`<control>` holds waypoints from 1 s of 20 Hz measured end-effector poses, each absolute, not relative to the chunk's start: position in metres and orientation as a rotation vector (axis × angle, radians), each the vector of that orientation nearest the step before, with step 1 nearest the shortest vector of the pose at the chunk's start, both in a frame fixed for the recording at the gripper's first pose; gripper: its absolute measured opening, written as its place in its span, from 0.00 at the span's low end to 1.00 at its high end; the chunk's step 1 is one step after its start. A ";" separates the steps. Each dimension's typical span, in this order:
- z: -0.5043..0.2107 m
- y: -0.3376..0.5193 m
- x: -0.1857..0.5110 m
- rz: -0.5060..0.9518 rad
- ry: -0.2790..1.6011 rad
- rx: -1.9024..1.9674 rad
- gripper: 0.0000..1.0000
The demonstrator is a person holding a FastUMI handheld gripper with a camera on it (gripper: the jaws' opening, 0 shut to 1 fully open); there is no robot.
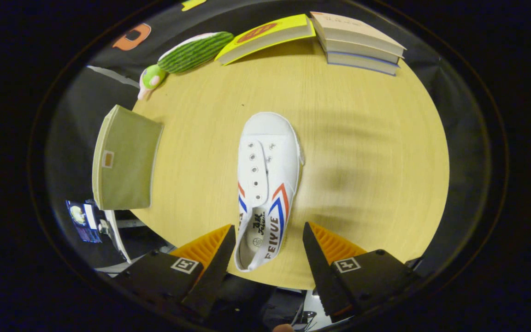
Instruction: Open the storage box then place both shoes into the box .Put the left shoe in first, then the right shoe, with the right side of both shoes facing outward in a uniform manner.
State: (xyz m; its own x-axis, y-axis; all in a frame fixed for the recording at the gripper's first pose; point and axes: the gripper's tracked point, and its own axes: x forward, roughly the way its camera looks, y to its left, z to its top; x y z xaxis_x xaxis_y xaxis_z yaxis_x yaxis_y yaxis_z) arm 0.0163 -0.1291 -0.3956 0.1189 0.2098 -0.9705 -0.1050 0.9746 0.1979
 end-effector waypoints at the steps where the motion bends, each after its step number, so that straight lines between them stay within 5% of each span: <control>1: -0.401 -0.129 0.017 0.231 1.440 0.096 0.91; 6: -0.422 -0.133 0.025 0.197 1.448 0.163 0.84; 10: -0.432 -0.129 0.025 0.203 1.457 0.172 0.68; 20: -0.437 -0.134 0.029 0.126 1.445 0.172 0.12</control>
